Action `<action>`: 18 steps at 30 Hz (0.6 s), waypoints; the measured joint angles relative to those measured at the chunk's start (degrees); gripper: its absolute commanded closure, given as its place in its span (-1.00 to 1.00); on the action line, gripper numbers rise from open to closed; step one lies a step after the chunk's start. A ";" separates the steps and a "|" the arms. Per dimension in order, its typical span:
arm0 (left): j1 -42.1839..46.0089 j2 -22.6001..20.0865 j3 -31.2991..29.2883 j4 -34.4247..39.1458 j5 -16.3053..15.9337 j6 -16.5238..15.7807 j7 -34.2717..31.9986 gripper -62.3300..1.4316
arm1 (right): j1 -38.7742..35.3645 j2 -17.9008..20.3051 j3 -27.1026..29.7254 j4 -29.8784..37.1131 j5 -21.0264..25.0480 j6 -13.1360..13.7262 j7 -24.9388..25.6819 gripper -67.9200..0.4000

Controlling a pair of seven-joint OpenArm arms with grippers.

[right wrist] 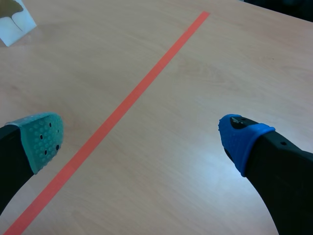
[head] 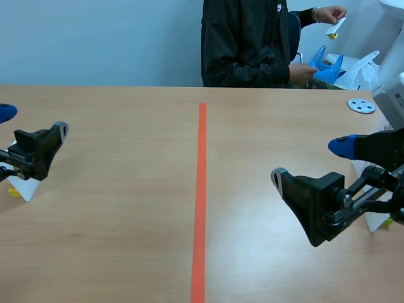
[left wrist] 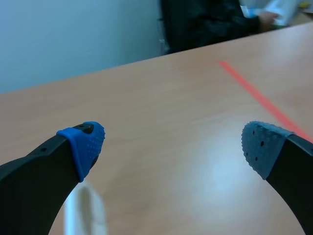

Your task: Sort the leaf by its shape. The table is split by an orange tape line. A compound leaf with several leaflets goes to the left side, a simple leaf with one blade goes to the right side. Return to the home posture when a red brick is placed on the table.

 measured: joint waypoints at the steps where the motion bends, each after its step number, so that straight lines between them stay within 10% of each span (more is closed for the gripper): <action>1: 2.14 -0.04 -0.42 3.21 0.02 -0.33 0.46 -0.93 | 0.00 0.00 0.00 0.00 0.00 0.00 -0.02 -1.00; 18: 24.70 4.57 -0.92 29.79 5.60 -0.24 8.33 -0.93 | 0.00 0.00 0.00 -0.02 0.00 0.04 -0.02 -1.00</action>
